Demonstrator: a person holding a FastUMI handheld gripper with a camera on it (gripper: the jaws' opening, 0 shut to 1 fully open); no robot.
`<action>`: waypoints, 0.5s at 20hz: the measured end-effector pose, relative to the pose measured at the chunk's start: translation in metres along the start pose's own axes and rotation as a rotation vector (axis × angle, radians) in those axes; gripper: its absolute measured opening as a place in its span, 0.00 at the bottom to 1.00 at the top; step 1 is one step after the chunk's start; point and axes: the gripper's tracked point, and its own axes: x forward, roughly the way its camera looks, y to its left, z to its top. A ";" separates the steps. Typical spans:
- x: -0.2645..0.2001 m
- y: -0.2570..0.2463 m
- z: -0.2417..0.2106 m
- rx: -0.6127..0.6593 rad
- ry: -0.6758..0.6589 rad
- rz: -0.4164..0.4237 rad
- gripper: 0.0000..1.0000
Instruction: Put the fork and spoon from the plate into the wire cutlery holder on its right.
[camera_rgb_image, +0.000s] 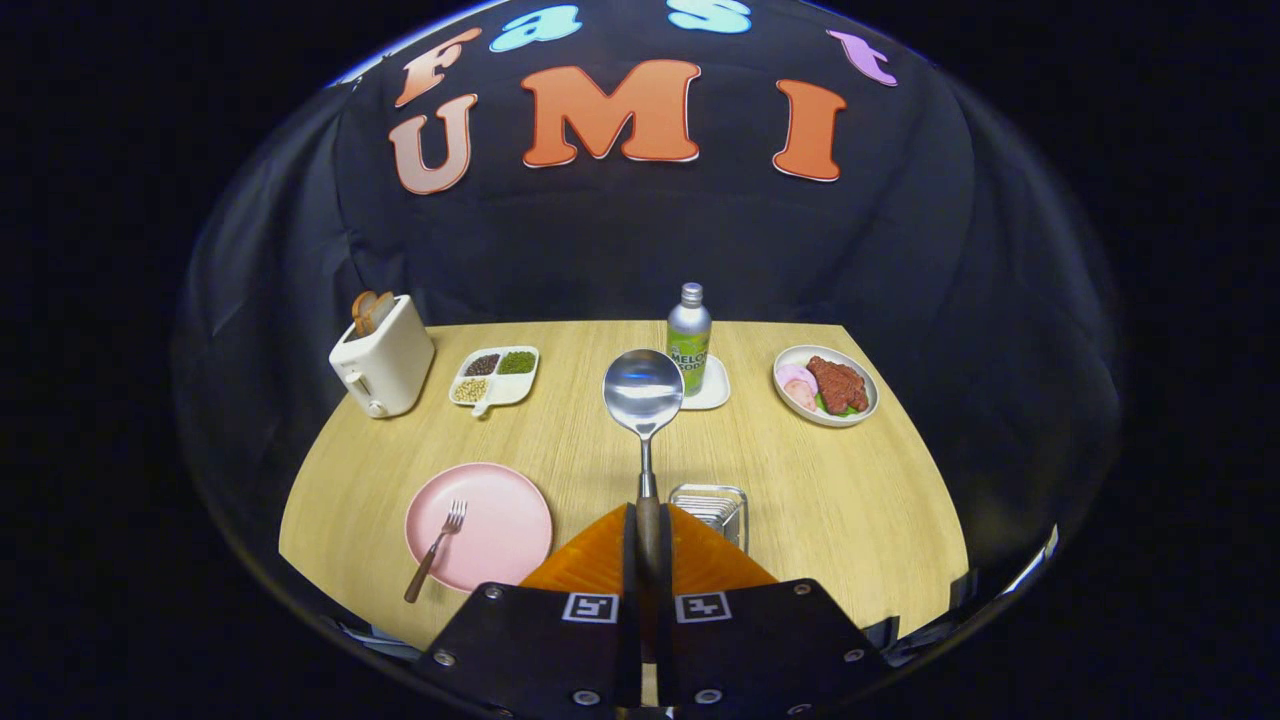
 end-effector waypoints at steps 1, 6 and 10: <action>0.000 -0.006 -0.002 -0.006 0.015 -0.004 0.06; 0.005 -0.025 -0.022 -0.019 0.123 -0.021 0.06; 0.015 -0.037 -0.043 -0.040 0.219 -0.022 0.07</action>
